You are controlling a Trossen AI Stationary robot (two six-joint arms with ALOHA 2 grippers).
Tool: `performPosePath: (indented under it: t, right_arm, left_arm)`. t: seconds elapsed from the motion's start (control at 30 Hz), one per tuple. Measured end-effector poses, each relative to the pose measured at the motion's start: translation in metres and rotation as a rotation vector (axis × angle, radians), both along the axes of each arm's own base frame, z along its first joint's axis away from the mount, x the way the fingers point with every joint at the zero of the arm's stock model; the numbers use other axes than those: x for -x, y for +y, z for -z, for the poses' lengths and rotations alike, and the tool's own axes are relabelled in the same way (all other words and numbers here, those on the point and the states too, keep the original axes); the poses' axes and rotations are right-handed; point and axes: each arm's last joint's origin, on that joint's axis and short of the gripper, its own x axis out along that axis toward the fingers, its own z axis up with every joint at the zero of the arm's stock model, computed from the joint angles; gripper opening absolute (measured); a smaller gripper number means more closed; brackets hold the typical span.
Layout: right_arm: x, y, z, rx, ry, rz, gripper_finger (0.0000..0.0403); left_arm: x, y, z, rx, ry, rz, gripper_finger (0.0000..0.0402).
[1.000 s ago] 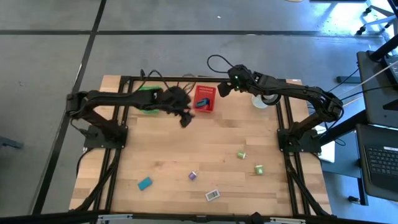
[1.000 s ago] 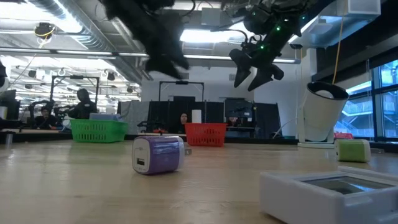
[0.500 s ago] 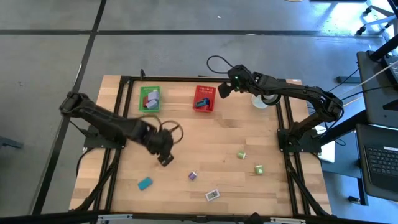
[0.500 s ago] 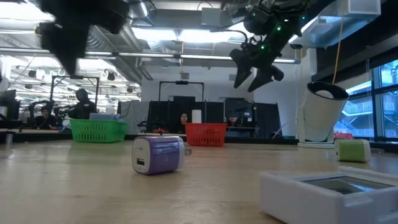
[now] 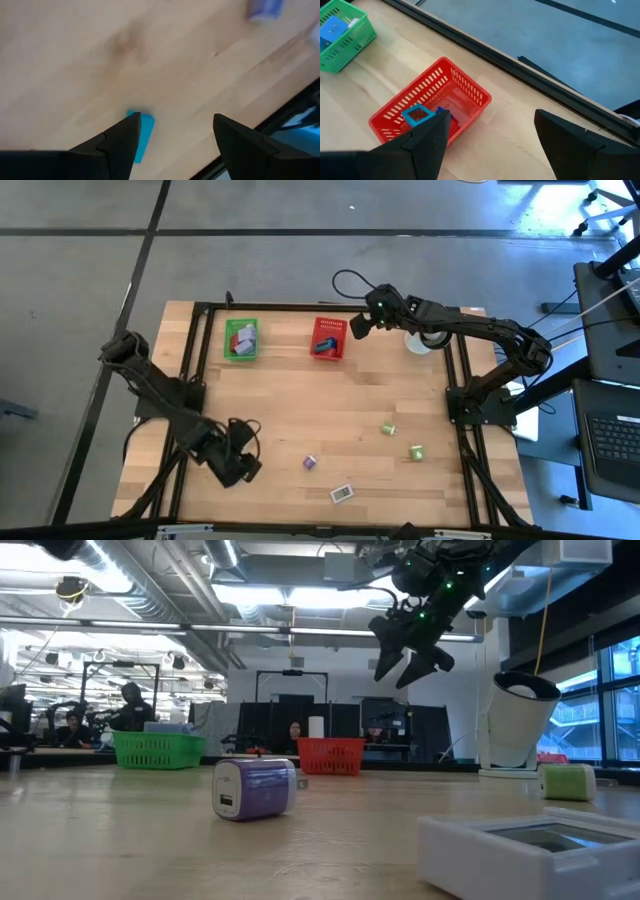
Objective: Pick & Place Office items
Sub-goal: Put the light blue digital timer into the red bin
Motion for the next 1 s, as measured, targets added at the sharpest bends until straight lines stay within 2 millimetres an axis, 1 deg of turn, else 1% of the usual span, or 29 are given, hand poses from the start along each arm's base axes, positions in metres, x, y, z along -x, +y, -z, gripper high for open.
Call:
performPosePath:
  t: [0.1, 0.2, 0.37, 0.67, 0.87, 1.0]
  right_arm:
    - [0.000, 0.000, 0.000, -0.002, -0.001, -0.003, 0.0291]
    - [0.000, 0.000, 0.000, -0.002, -0.001, -0.002, 0.0291]
    - [0.000, 0.000, 0.000, -0.003, -0.001, -0.002, 0.0291]
    - [0.000, 0.000, 0.000, -0.002, -0.001, -0.003, 0.0291]
    - [0.000, 0.000, 0.000, 0.001, 0.002, -0.005, 0.0291]
    - [0.000, 0.000, 0.000, 0.003, 0.003, -0.008, 0.0291]
  left_arm:
    - [0.003, -0.009, 0.008, 0.019, 0.056, 0.011, 0.0262]
    - [0.002, -0.014, 0.016, 0.027, 0.107, 0.017, 0.0281]
    - [-0.004, -0.019, 0.025, 0.029, 0.109, 0.017, 0.0301]
    - [-0.009, -0.026, 0.041, 0.003, 0.134, 0.031, 0.0304]
    - [-0.016, -0.033, 0.055, -0.011, 0.132, 0.117, 0.0304]
    - [-0.017, -0.035, 0.062, -0.028, 0.158, 0.162, 0.0304]
